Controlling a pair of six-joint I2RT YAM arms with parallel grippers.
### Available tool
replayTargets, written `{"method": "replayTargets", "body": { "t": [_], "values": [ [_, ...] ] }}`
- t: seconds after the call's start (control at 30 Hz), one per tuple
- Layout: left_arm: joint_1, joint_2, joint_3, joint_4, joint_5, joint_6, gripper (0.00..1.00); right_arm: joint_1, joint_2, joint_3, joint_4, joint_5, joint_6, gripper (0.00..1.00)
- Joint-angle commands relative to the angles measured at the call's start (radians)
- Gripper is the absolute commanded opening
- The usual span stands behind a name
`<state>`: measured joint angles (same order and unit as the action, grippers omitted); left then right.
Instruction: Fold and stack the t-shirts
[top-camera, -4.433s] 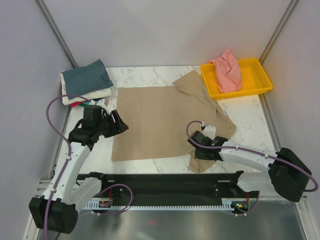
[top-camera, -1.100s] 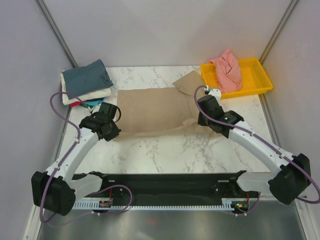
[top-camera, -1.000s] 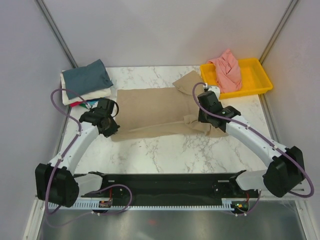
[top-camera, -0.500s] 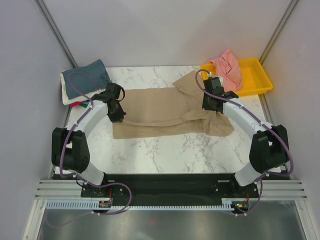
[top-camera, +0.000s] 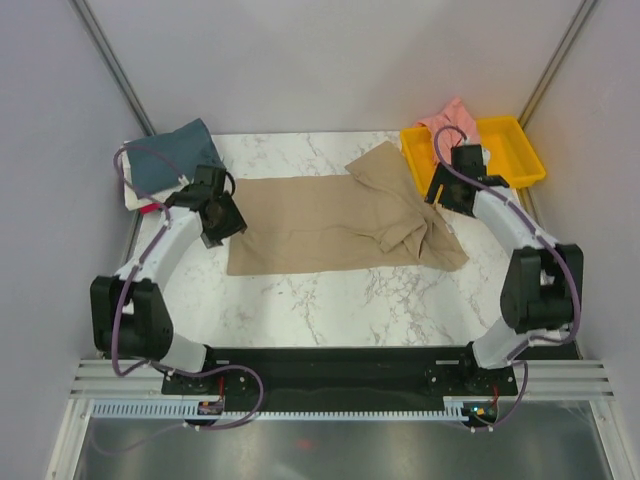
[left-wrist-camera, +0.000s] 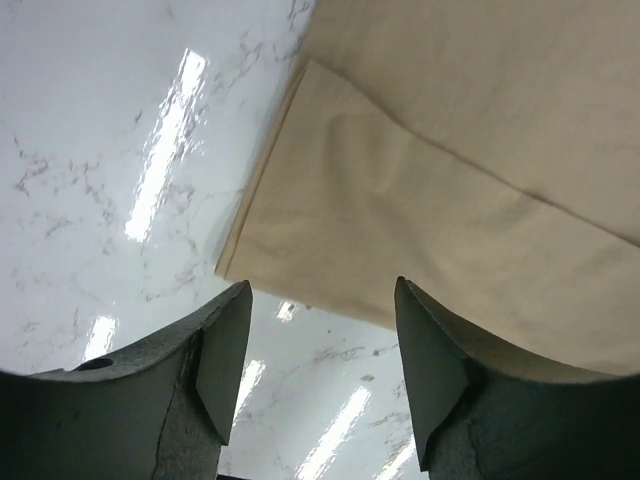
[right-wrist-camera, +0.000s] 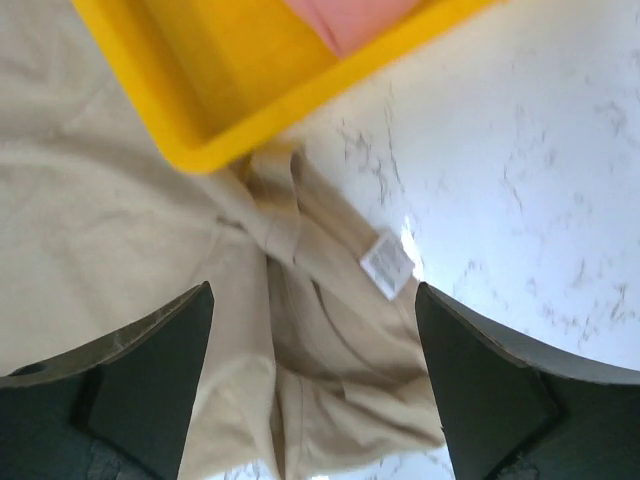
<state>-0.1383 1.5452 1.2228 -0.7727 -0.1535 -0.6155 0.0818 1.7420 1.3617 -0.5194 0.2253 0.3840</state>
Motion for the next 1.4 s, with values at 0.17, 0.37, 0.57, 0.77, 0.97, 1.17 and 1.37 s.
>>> {"method": "replayTargets", "body": {
  "t": [0.17, 0.37, 0.57, 0.77, 0.97, 1.17, 1.37],
  "values": [
    [0.0, -0.353, -0.426, 0.154, 0.049, -0.127, 0.67, -0.056, -0.452, -0.521, 0.134, -0.179, 0.182, 0.86],
    [0.0, -0.347, -0.571, 0.288, 0.059, -0.153, 0.68, -0.148, -0.383, -0.61, 0.205, -0.27, 0.176, 0.79],
    [0.016, -0.27, -0.58, 0.335, -0.011, -0.173, 0.68, -0.201, -0.3, -0.635, 0.266, -0.331, 0.191, 0.76],
    [0.017, -0.252, -0.605, 0.406, -0.049, -0.188, 0.68, -0.206, -0.28, -0.662, 0.291, -0.323, 0.182, 0.75],
    [0.028, -0.153, -0.548, 0.42, -0.061, -0.196, 0.65, -0.214, -0.243, -0.668, 0.317, -0.33, 0.181, 0.7],
    [0.031, -0.091, -0.485, 0.443, -0.028, -0.179, 0.26, -0.218, -0.233, -0.693, 0.36, -0.352, 0.174, 0.24],
    [0.067, -0.2, -0.366, 0.356, 0.047, -0.164, 0.02, -0.247, -0.283, -0.623, 0.314, -0.411, 0.181, 0.0]
  ]
}}
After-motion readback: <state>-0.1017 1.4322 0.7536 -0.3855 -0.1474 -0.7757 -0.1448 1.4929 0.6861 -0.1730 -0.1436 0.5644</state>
